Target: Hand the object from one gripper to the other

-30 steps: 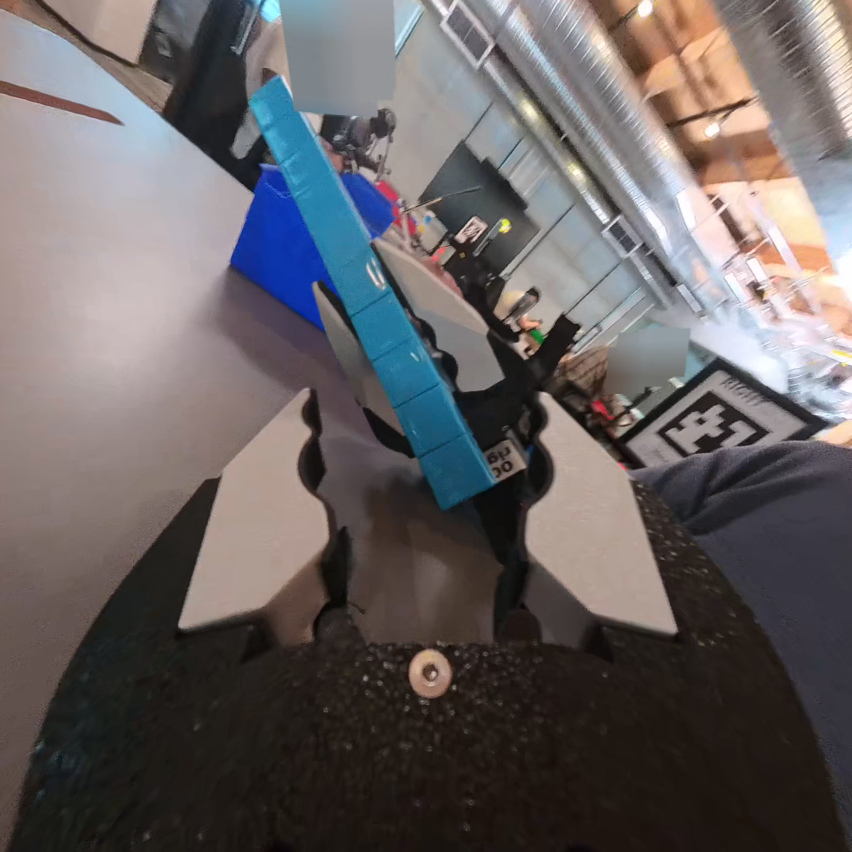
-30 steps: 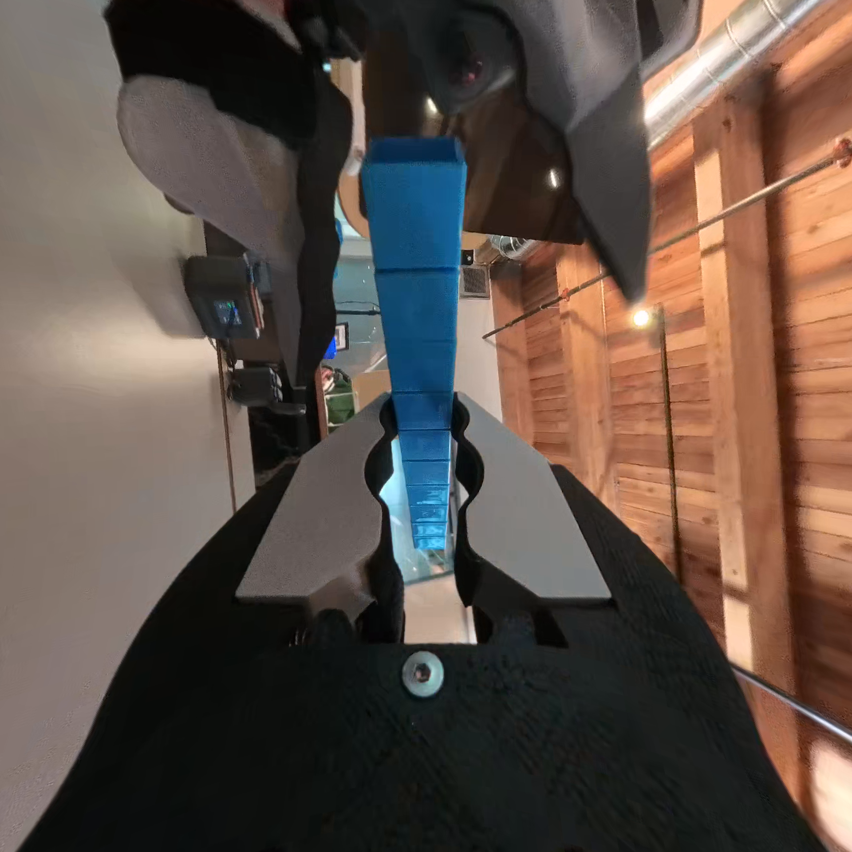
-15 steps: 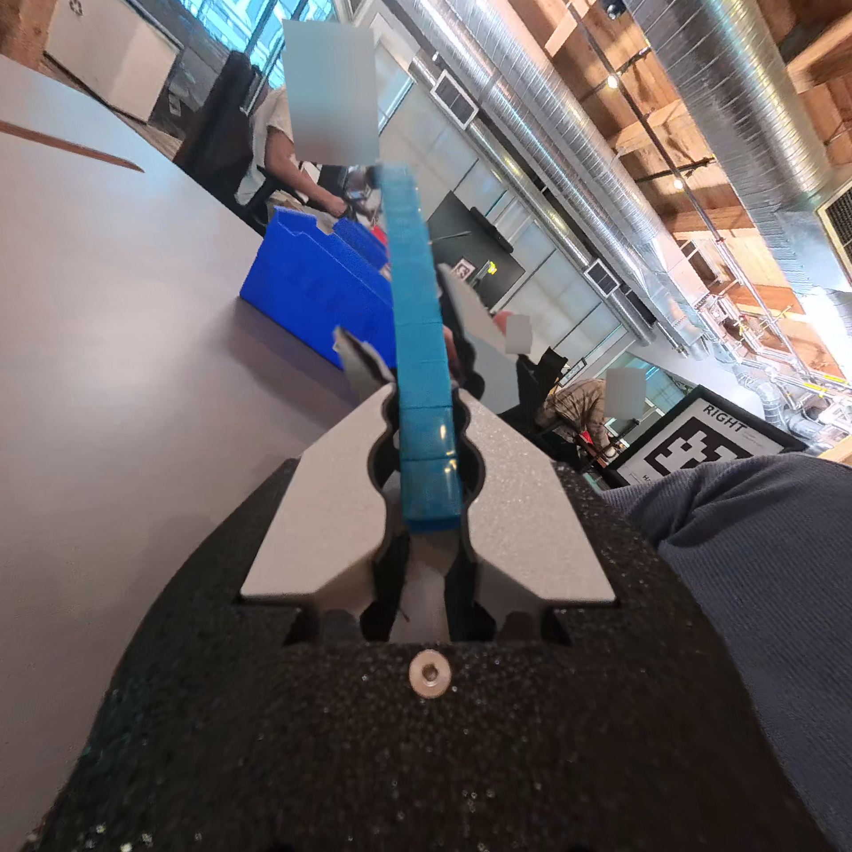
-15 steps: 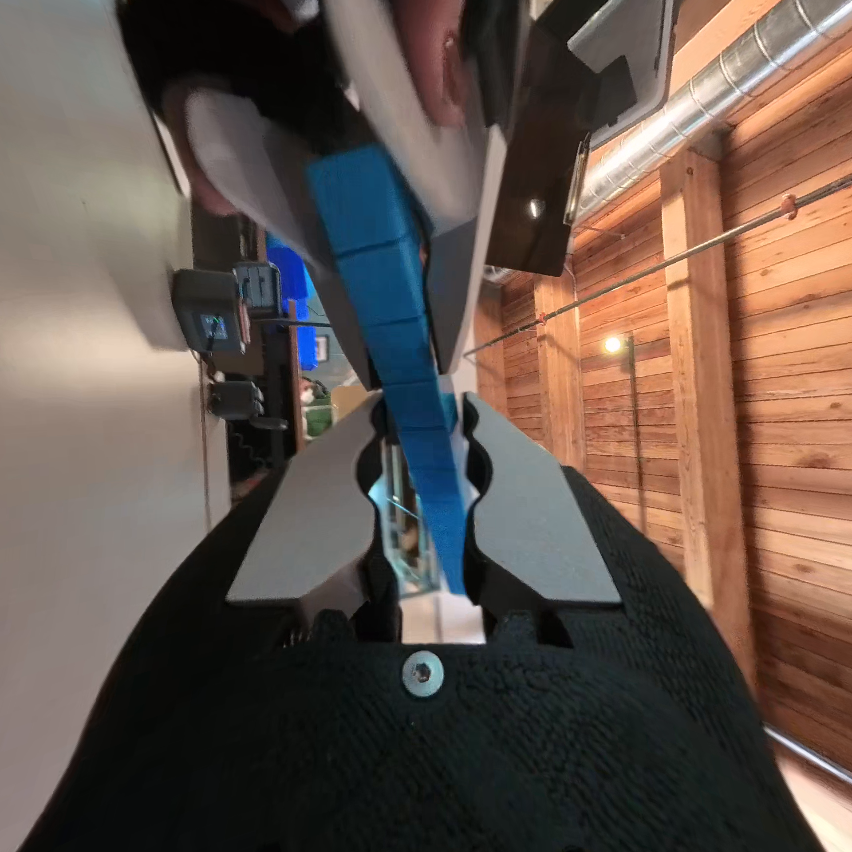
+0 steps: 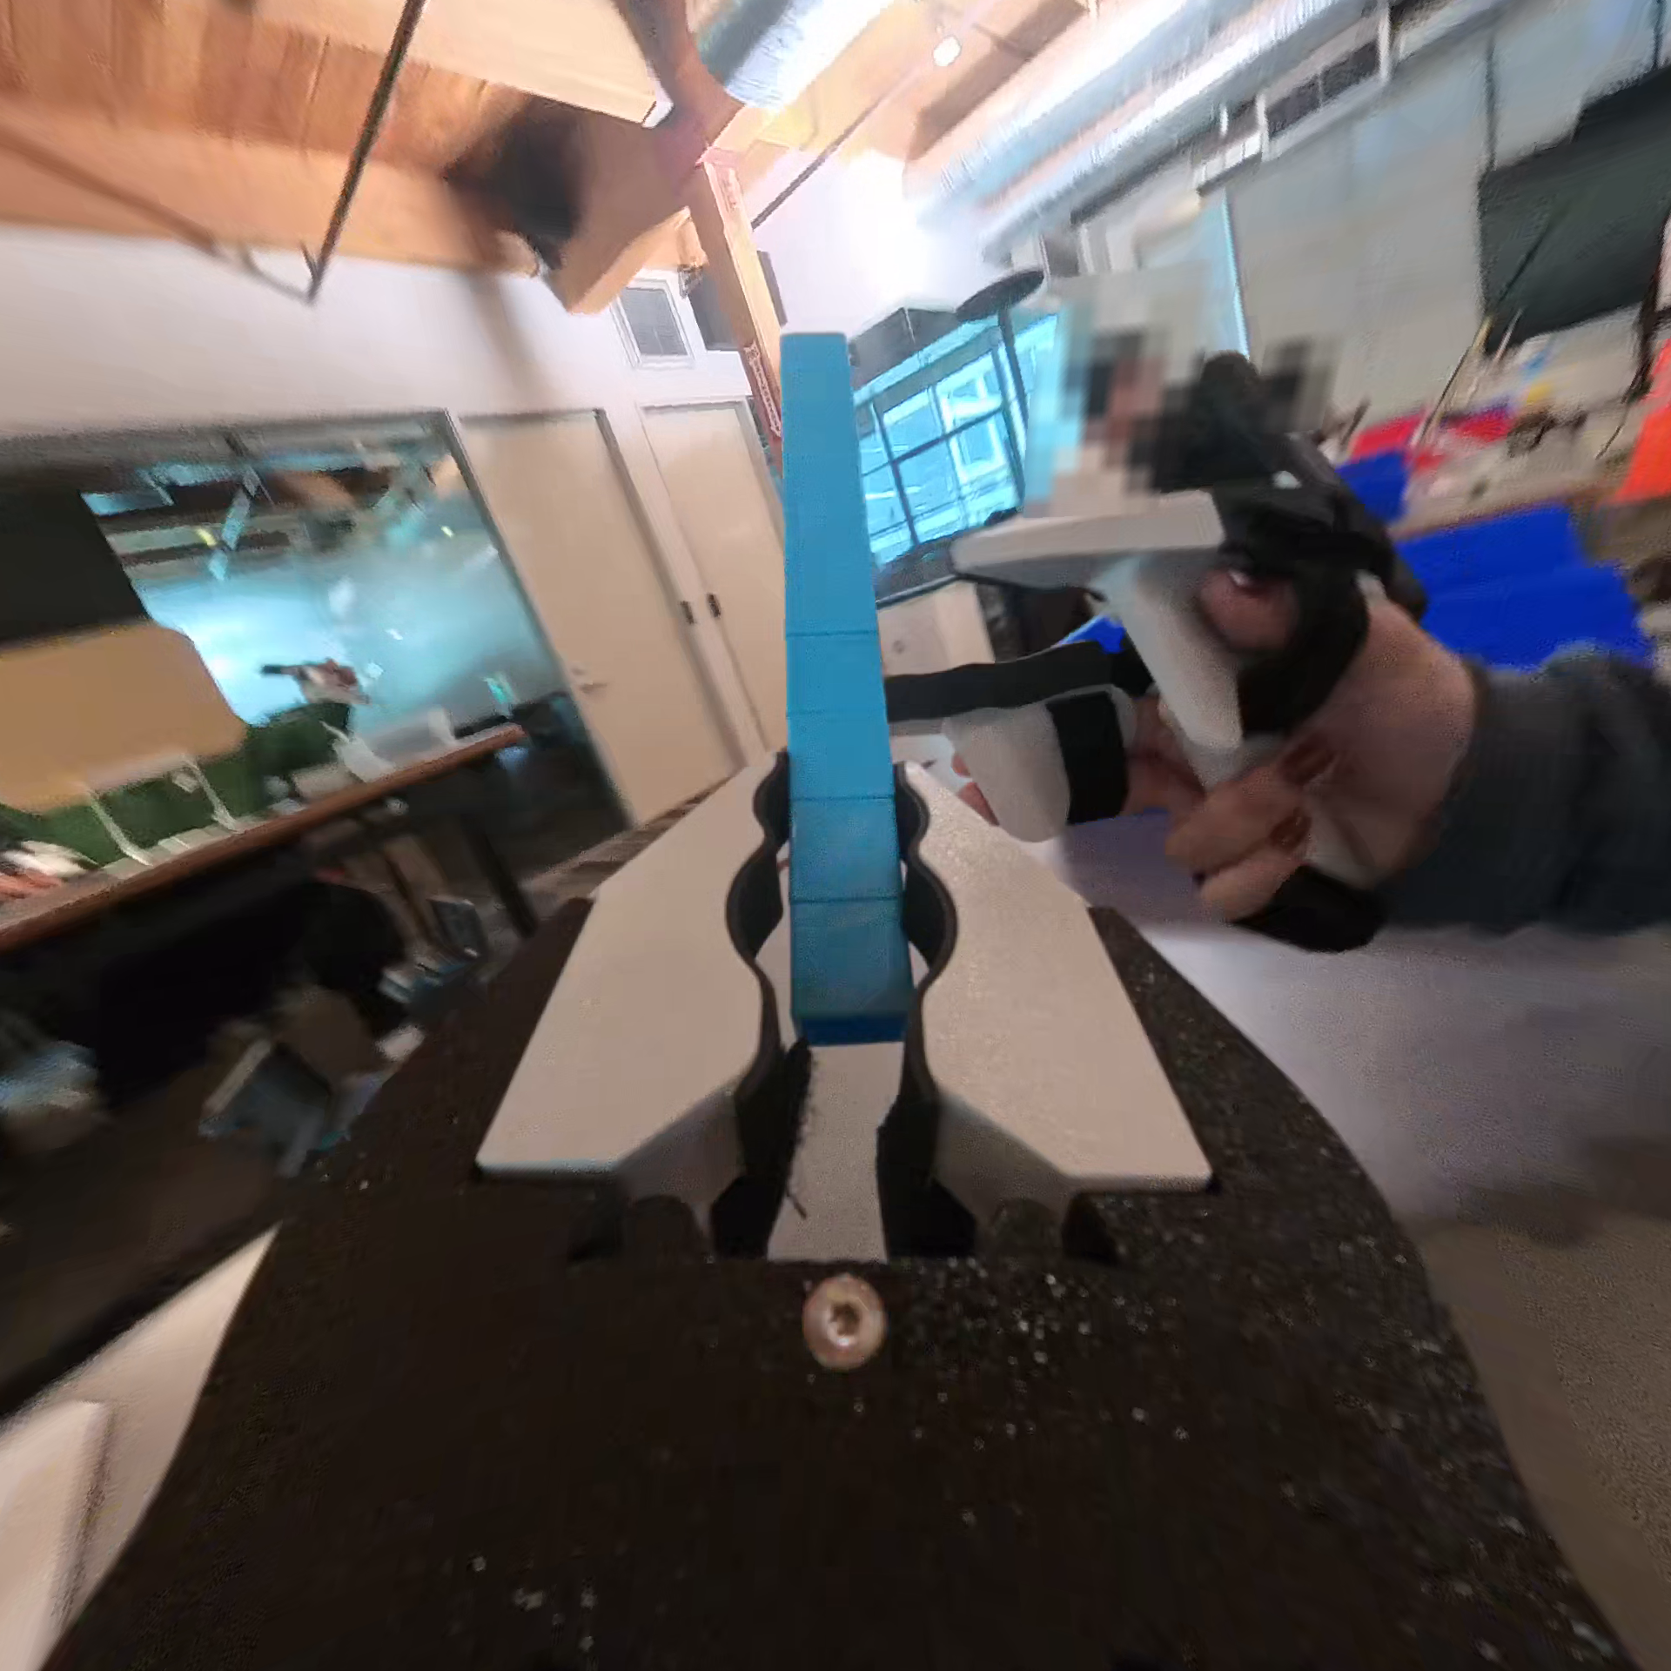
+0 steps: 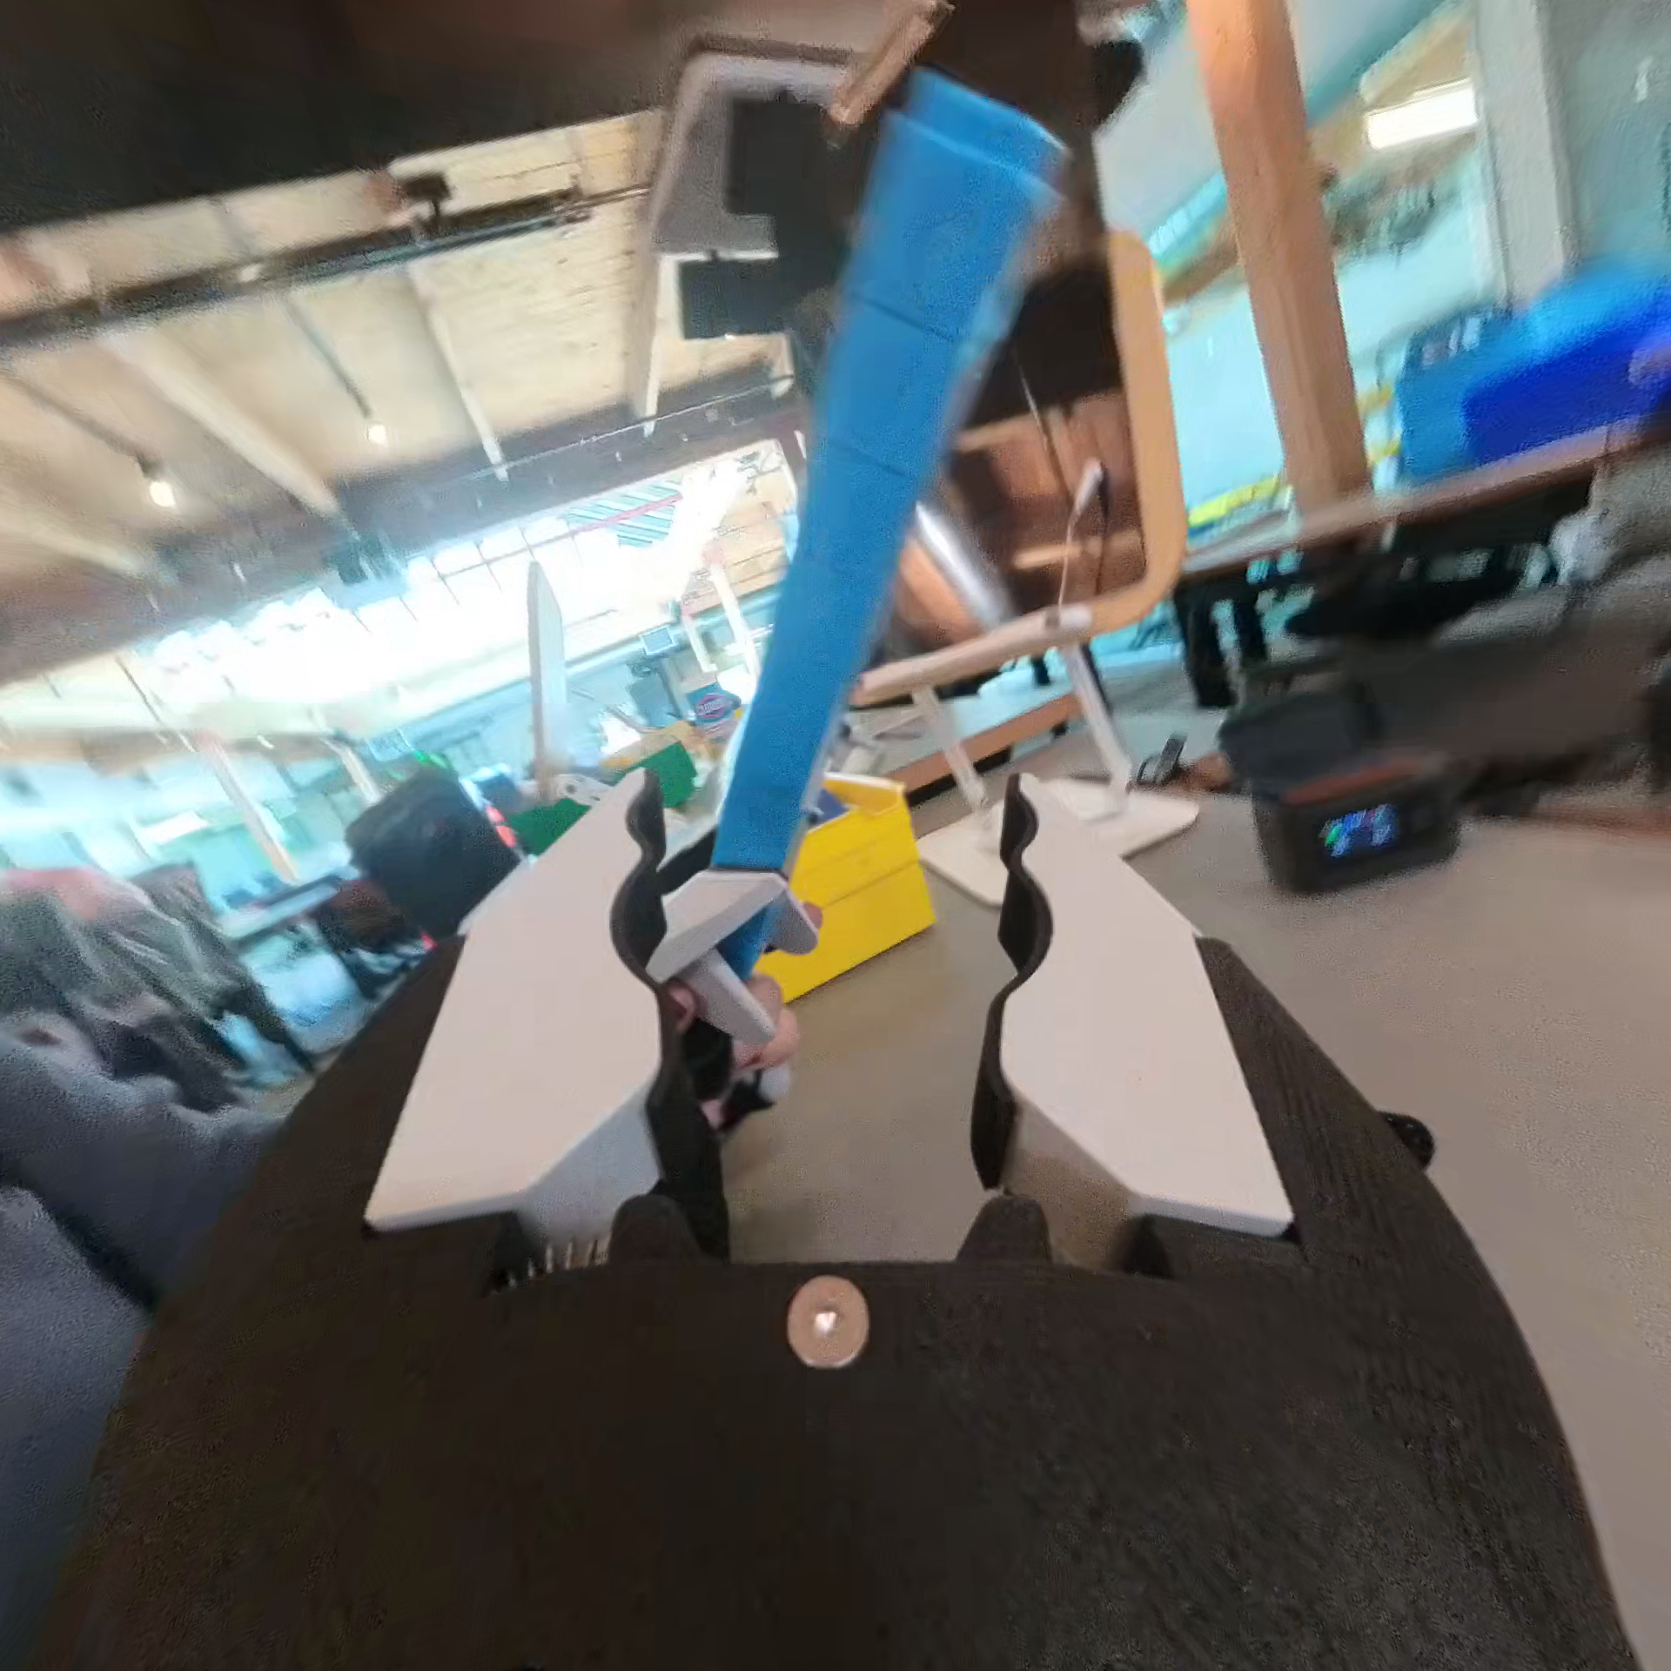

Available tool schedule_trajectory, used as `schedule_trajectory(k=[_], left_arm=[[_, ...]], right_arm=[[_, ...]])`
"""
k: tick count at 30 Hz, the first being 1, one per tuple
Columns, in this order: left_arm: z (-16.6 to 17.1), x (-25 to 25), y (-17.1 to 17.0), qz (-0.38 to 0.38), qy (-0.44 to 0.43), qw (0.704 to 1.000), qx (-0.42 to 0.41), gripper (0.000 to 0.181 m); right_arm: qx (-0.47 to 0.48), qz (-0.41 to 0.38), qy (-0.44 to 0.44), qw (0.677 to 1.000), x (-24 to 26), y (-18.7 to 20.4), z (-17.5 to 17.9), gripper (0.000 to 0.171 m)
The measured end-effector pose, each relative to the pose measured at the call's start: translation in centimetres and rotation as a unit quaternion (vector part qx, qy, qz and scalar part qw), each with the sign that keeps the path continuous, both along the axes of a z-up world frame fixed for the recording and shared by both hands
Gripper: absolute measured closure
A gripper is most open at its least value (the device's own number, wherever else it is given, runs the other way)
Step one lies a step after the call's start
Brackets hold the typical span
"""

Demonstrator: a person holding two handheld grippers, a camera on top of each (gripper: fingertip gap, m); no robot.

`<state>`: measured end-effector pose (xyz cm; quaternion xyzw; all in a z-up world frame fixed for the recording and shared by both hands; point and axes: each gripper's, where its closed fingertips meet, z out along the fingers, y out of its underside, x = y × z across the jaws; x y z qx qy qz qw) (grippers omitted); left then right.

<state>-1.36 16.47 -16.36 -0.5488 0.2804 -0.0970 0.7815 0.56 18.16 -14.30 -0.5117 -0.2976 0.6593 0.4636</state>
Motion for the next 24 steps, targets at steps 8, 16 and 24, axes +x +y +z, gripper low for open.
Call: schedule_trajectory(k=[8, 16, 24], left_arm=[[-0.5, 1.7, -1.0, 0.031, 0.085, 0.992, 0.082, 0.160], [-1.1, 1.8, 0.2, -0.055, -0.035, 0.995, -0.080, 0.069], [0.1, 2.4, -0.8, -0.053, -0.021, 0.996, -0.067, 0.074]], right_arm=[[-0.101, 0.071, 0.049, 0.991, 0.0, -0.2, -0.2, 0.151], [0.201, -0.284, -0.095, 0.933, 3.5, 4.5, -0.3, 0.151], [0.626, -0.498, -0.277, 0.532, 3.1, 3.1, 0.1, 0.151]])
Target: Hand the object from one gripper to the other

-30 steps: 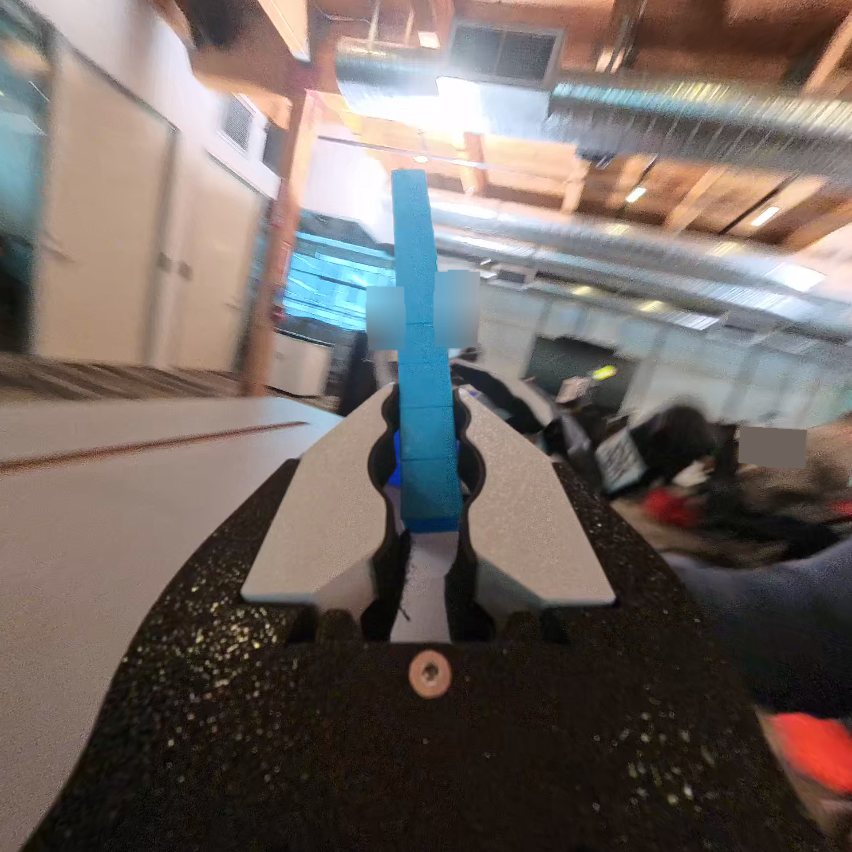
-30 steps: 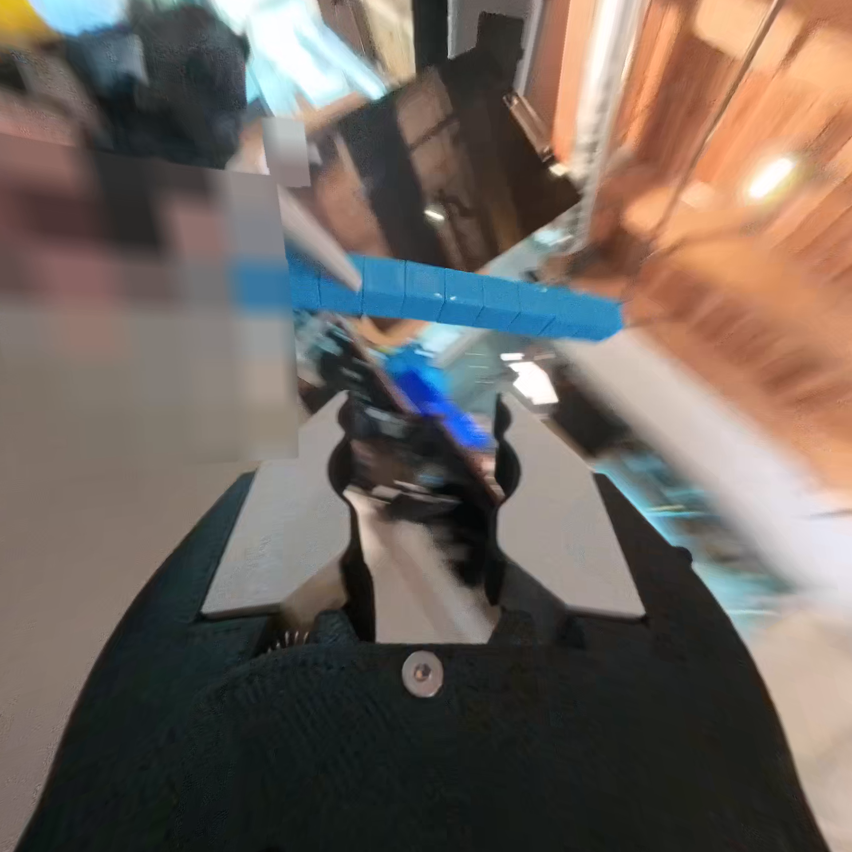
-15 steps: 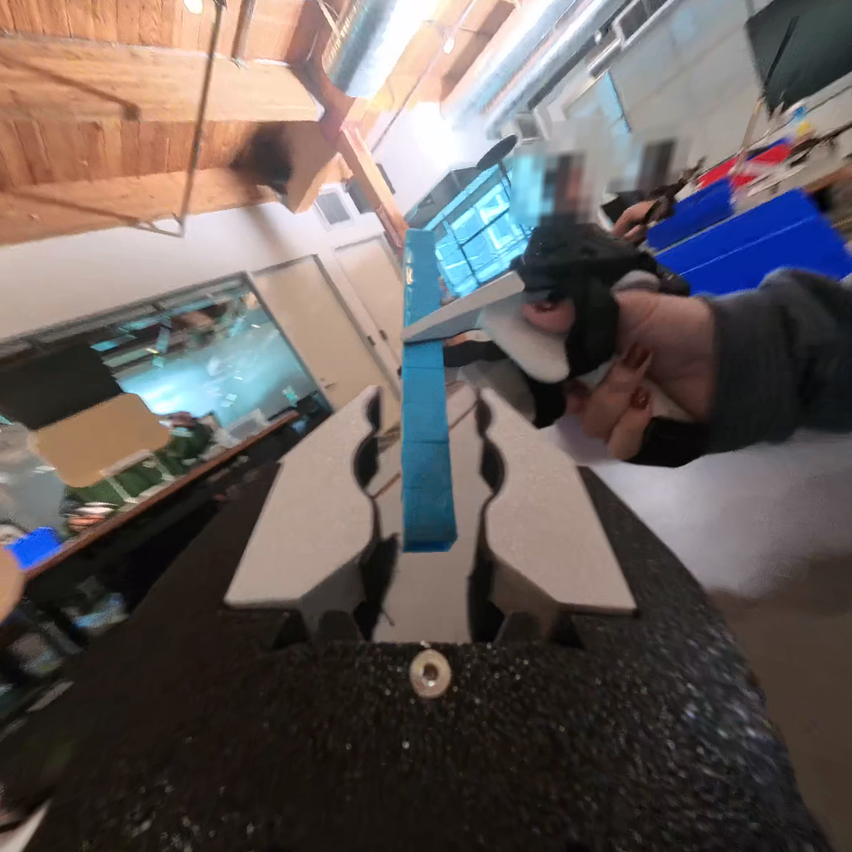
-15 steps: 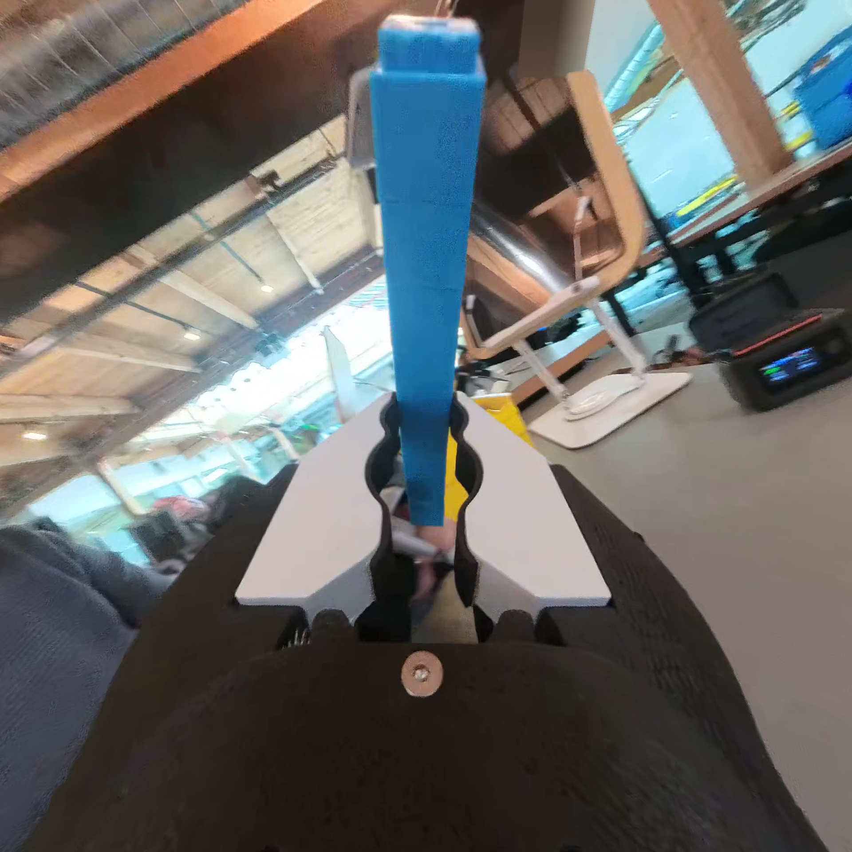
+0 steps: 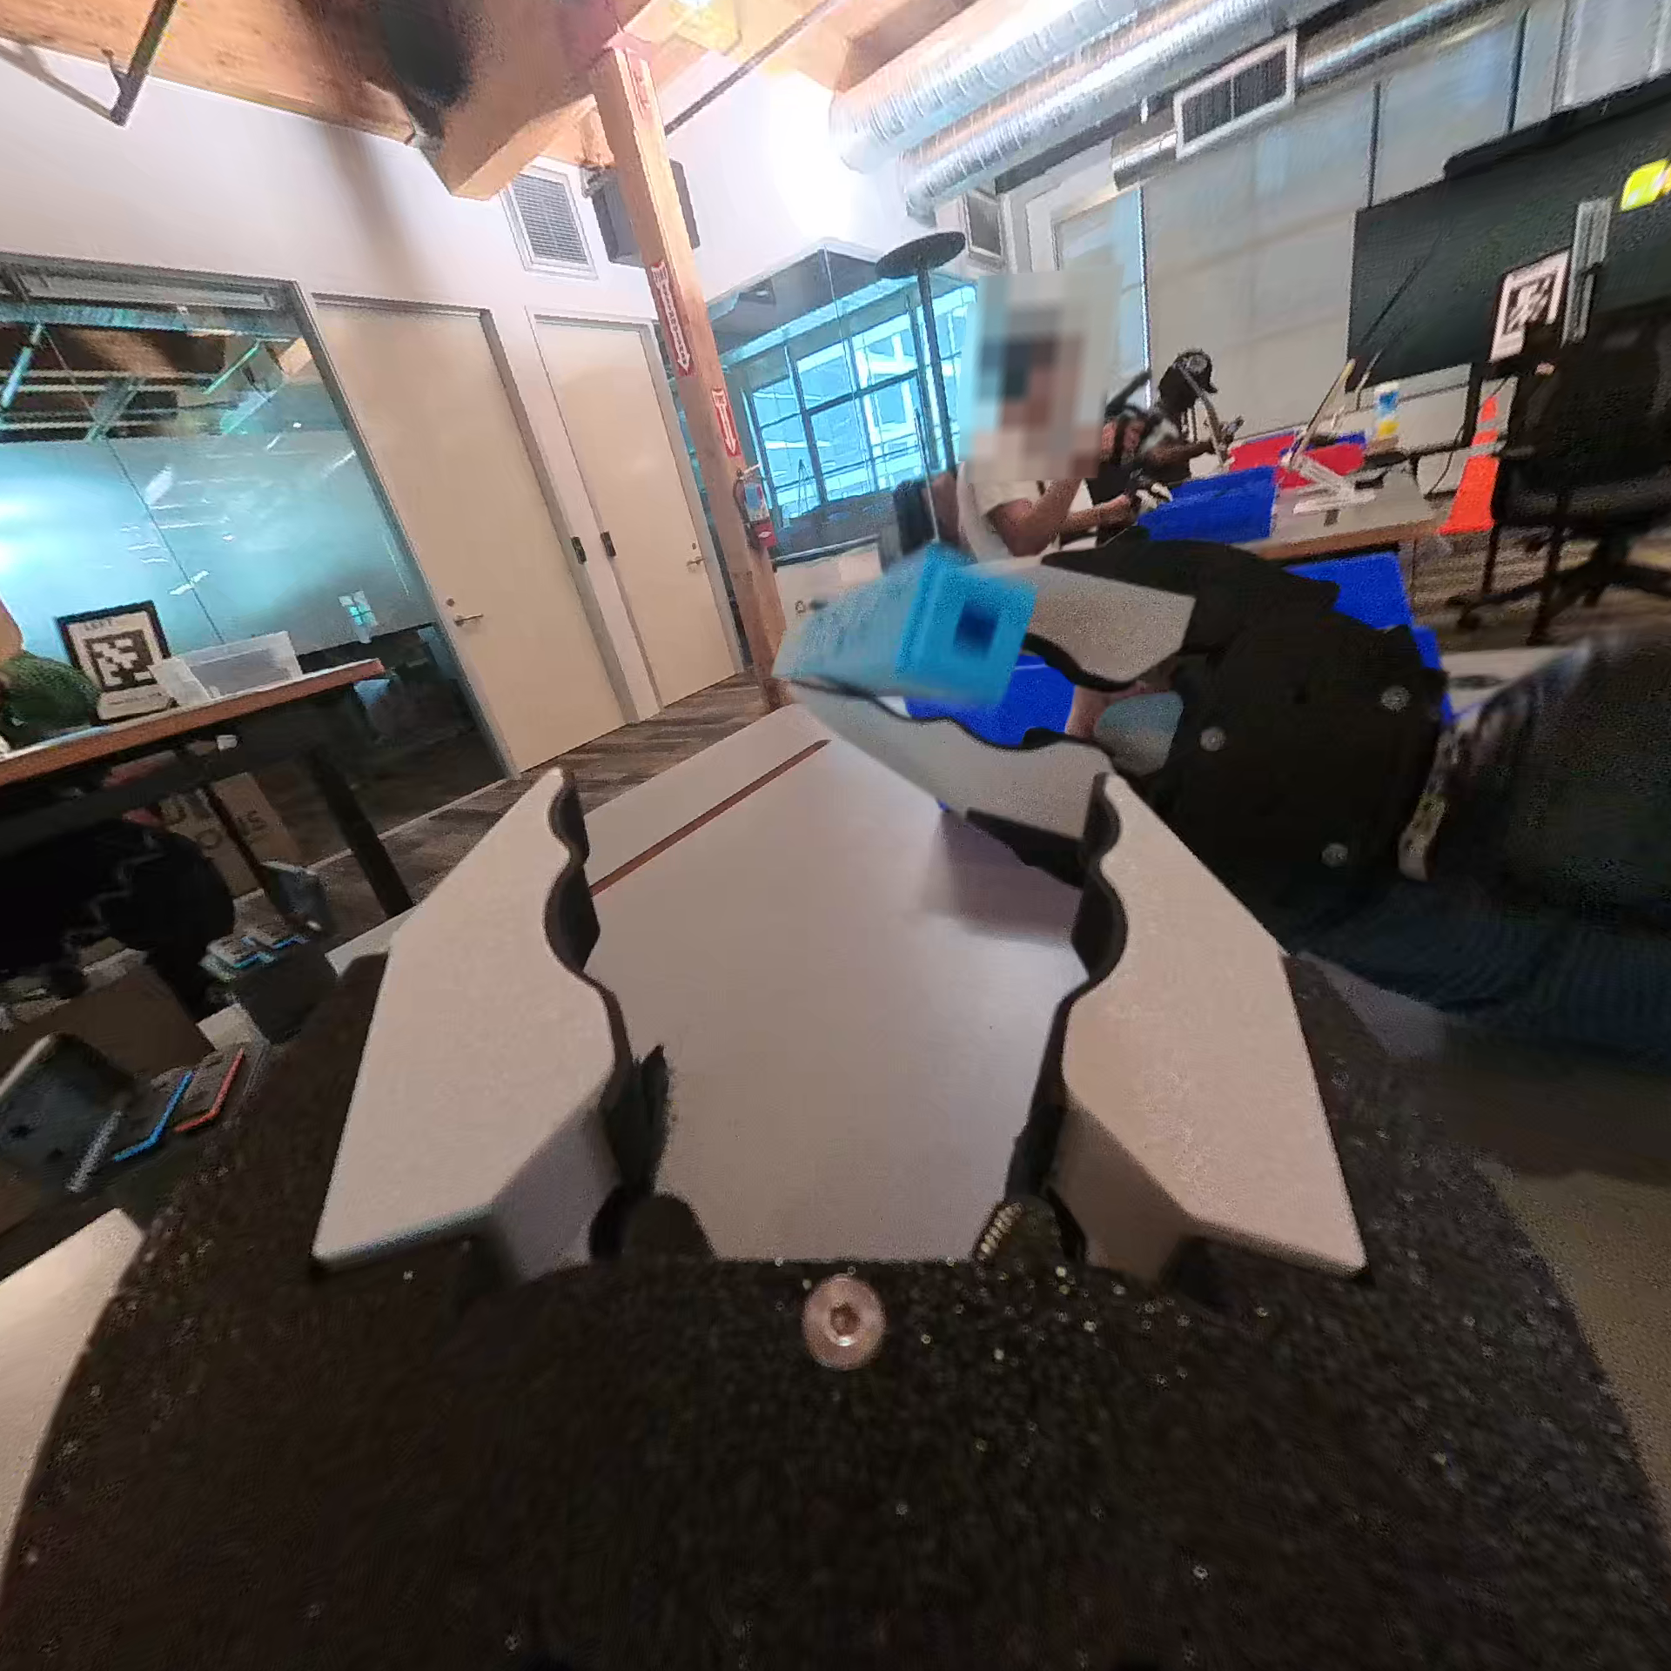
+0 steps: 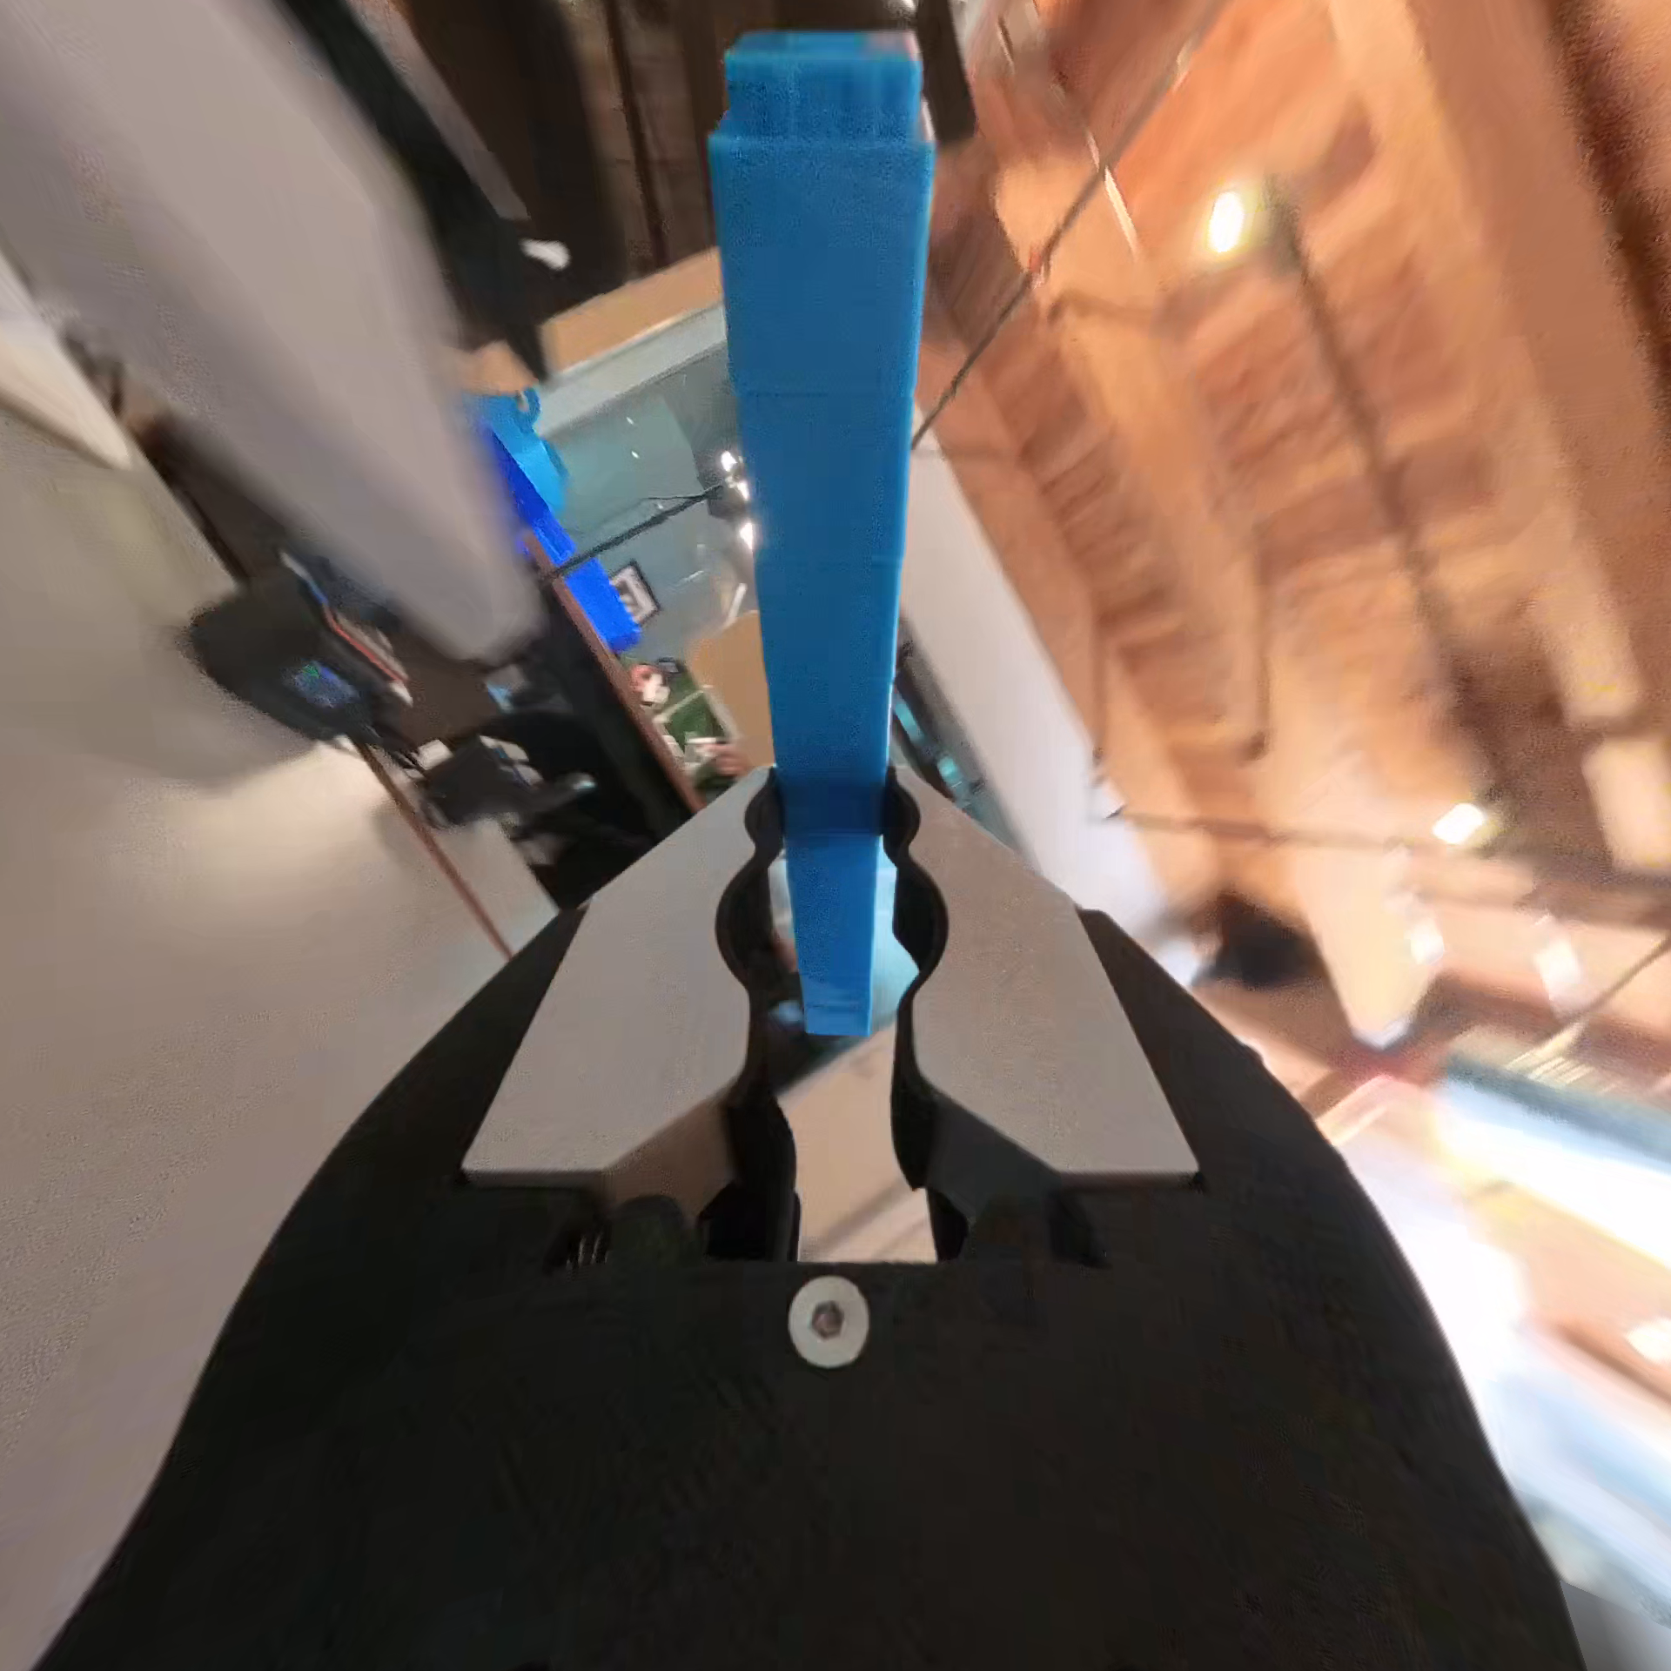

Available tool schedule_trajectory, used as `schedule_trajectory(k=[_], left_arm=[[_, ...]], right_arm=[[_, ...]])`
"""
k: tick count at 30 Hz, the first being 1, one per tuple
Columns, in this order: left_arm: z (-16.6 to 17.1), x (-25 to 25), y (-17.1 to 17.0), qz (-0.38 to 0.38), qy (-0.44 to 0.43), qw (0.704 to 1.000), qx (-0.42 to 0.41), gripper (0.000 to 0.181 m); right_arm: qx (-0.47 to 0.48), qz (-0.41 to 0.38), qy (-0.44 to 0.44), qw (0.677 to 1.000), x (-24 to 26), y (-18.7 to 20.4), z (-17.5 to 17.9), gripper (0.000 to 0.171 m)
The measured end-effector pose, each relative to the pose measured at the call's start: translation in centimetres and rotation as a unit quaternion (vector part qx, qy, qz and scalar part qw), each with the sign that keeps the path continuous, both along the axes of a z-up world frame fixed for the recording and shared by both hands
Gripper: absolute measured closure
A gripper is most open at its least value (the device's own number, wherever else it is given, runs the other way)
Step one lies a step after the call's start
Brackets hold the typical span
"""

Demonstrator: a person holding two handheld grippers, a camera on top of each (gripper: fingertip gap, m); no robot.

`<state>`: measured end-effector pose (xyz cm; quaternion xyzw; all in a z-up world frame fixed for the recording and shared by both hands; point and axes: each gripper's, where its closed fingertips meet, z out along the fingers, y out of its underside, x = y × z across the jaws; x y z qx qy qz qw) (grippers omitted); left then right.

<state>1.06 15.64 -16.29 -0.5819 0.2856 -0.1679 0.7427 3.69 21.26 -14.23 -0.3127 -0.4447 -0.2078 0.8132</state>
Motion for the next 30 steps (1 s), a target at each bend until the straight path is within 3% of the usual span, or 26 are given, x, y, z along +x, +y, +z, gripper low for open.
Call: schedule_trajectory(k=[2, 7, 9, 12, 15, 17, 20, 22, 27, 29, 30], left_arm=[[-0.1, 0.1, -0.1, 0.013, 0.022, 1.000, 0.019, 0.088], [-0.7, 0.2, 0.1, 0.043, 0.064, 0.997, 0.032, 0.129], [-1.1, 0.5, 0.2, 0.046, 0.086, 0.995, 0.031, 0.134], [-0.7, 0.7, -0.3, 0.044, 0.094, 0.993, 0.062, 0.156], [-0.3, 0.1, -0.2, 0.050, 0.088, 0.993, 0.064, 0.162], [0.3, -0.6, -0.1, 0.040, 0.039, 0.998, 0.041, 0.162], [1.0, -2.6, 0.5, 0.012, -0.075, 0.997, -0.017, 0.162], [1.6, -3.3, 0.5, -0.052, -0.172, 0.981, -0.066, 0.162], [1.4, -3.9, 0.7, -0.162, -0.295, 0.927, -0.168, 0.163], [1.3, -4.0, 0.8, -0.173, -0.312, 0.917, -0.180, 0.163], [1.2, -4.0, 0.8, -0.180, -0.316, 0.913, -0.184, 0.163]], right_arm=[[0.024, -0.004, -0.053, 0.998, -1.2, -0.3, -1.2, 0.151], [0.051, -0.011, -0.093, 0.994, -1.6, -0.4, -1.8, 0.152], [0.057, -0.011, -0.107, 0.993, -1.9, -0.5, -2.2, 0.152], [0.066, -0.003, -0.133, 0.989, -2.8, -0.9, -3.0, 0.152], [0.060, 0.007, -0.133, 0.989, -3.1, -1.0, -3.2, 0.151], [0.052, 0.032, -0.113, 0.992, -3.1, -1.3, -2.9, 0.148], [0.041, 0.052, -0.095, 0.993, -2.6, -1.4, -2.5, 0.106], [0.046, 0.046, -0.090, 0.994, -2.1, -1.0, -2.3, 0.097], [0.024, 0.042, -0.097, 0.994, -1.0, 0.3, -2.7, 0.092], [0.018, 0.060, -0.123, 0.990, -1.2, 0.0, -3.6, 0.101], [0.018, 0.061, -0.135, 0.989, -1.4, -0.1, -4.0, 0.115]])
